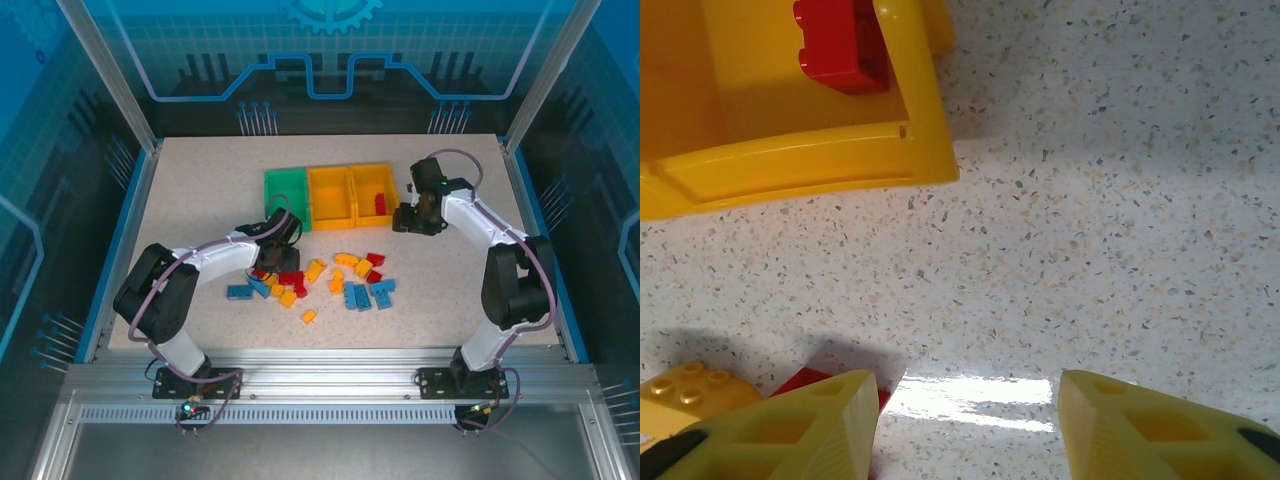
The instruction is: Sort the legos into containers by color
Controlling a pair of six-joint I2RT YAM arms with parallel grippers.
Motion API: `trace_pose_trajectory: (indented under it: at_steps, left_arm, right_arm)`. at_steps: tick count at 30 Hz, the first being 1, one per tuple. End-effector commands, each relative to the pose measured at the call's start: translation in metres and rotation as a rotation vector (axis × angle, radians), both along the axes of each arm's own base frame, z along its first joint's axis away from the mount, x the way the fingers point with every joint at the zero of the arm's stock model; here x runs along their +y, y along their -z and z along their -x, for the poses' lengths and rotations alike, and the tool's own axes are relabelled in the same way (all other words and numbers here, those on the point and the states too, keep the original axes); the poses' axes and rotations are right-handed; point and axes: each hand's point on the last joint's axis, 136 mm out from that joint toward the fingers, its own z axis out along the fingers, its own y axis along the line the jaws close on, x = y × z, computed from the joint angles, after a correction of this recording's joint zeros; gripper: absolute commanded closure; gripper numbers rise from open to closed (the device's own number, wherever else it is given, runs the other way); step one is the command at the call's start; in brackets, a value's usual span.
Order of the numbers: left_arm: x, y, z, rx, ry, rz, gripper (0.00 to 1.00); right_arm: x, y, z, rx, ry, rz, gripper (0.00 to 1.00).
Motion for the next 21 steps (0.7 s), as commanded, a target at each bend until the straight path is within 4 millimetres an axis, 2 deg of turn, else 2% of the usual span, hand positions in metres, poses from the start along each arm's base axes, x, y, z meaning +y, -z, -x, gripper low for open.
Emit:
trace_pose_trajectory:
  at_steps: [1, 5, 10, 18, 21]
  left_arm:
    - [0.000, -0.001, 0.003, 0.020, -0.008, -0.018, 0.51]
    - [-0.003, -0.005, 0.000, 0.002, -0.009, -0.012, 0.59]
    - [-0.012, -0.026, -0.006, -0.060, -0.005, 0.028, 0.61]
    - [-0.037, -0.090, -0.023, -0.210, 0.004, 0.135, 0.61]
    - [-0.053, -0.118, -0.036, -0.284, 0.021, 0.199, 0.61]
  right_arm:
    - [-0.006, -0.010, 0.003, -0.025, -0.002, -0.004, 0.48]
    - [-0.008, -0.008, 0.006, -0.026, -0.002, 0.002, 0.48]
    - [-0.003, -0.002, 0.014, -0.030, -0.043, -0.025, 0.50]
    - [0.007, 0.011, 0.035, -0.012, -0.127, -0.072, 0.50]
    - [0.016, 0.017, 0.042, -0.014, -0.170, -0.098, 0.50]
